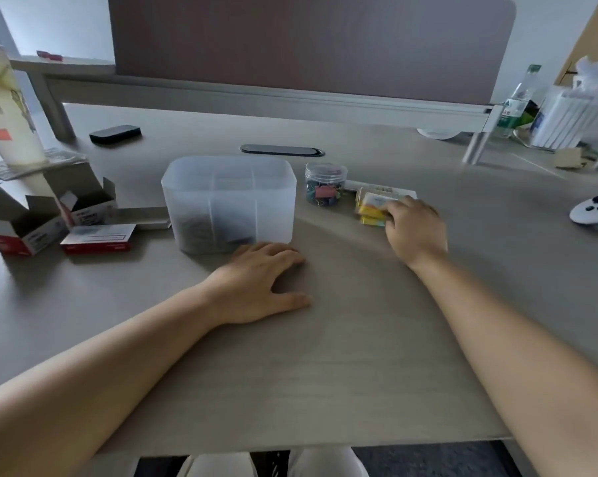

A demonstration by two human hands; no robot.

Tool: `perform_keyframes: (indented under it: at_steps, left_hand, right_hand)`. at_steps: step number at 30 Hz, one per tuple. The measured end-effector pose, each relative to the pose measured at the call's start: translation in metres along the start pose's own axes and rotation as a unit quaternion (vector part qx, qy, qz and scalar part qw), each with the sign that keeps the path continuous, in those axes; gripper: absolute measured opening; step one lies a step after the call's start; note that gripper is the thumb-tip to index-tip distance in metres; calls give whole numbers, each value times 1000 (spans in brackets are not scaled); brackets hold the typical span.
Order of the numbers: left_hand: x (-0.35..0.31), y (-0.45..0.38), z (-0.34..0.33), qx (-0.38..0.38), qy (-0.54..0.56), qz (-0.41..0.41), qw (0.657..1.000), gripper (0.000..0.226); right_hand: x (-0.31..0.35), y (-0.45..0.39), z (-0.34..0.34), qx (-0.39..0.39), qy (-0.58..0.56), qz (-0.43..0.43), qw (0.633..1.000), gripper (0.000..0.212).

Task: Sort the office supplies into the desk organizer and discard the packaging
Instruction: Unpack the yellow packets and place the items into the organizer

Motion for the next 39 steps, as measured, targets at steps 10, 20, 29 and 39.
perform_keyframes:
  at_steps: [10,20,29,39]
  left_hand:
    - [12,9,16,-176,283,49,941,62]
    - [40,30,32,-230,556,117,790,21]
    - [64,42,41,-269,532,108,796,21]
    - [63,46,38,-298,548,103,775,21]
  right_hand:
    - [68,48,37,41,-562,-48,825,15]
    - [128,53,23,190,-612,-20,767,21]
    - [152,39,12,144,-504,47,850,9]
    - [156,42,20,64,-473,77,875,11]
Point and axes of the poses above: each hand's wrist, its own y-axis away from the middle knuckle, its own z-axis out of the back of the hand, x = y × z, the point moved 4 cm from there along -y, towards the middle knuckle, and after that the axes turned 2 degrees about x, right-handed, at the moved point
